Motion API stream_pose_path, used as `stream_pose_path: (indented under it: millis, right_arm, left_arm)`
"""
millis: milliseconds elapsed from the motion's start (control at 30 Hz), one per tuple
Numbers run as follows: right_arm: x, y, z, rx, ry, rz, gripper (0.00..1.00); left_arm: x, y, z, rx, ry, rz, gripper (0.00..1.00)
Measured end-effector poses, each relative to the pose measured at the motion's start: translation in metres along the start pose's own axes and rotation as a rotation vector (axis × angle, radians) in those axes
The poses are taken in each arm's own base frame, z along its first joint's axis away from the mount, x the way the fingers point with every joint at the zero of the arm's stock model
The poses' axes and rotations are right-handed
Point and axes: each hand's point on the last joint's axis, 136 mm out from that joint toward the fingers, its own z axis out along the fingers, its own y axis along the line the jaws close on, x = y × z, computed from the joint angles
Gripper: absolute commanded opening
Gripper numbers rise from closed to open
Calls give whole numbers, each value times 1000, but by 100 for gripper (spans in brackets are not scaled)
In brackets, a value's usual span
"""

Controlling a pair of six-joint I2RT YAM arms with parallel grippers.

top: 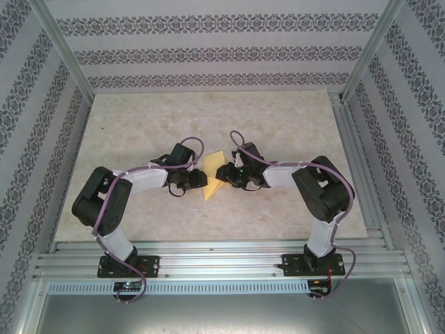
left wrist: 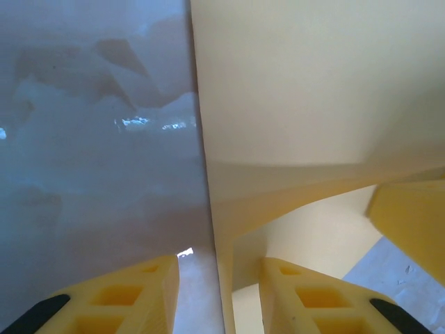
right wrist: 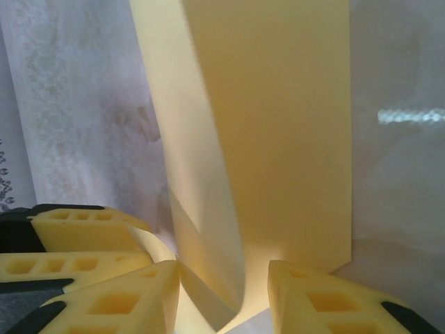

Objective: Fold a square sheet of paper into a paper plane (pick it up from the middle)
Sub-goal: Fourth fold the wing at the center of the table.

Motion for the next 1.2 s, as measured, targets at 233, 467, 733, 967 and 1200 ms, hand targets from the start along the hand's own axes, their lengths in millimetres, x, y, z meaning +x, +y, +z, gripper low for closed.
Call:
stream_pose_path:
  millis: [233,467,733,967,1200]
  right_arm:
    - [3,4,7,-37,18,-31,21]
    - [-1,9,7,-51,4,-44,4]
    - [-22,36,-26,-43,-123,-81,1]
    - [-40,71,-59,-18,-260,-111,1]
    - [-43,75,-54,41,-324,-18,1]
  left_arm:
    - [2,6,0,-10,3,-10,38]
    - [-1,5,-2,-8,-7,-10,47]
    - [-17,-9,-32,11,-111,50,78]
    - [-33,-21,-73,23,-258,110,94]
    - [-37,-17,-95,5,-358,183,100]
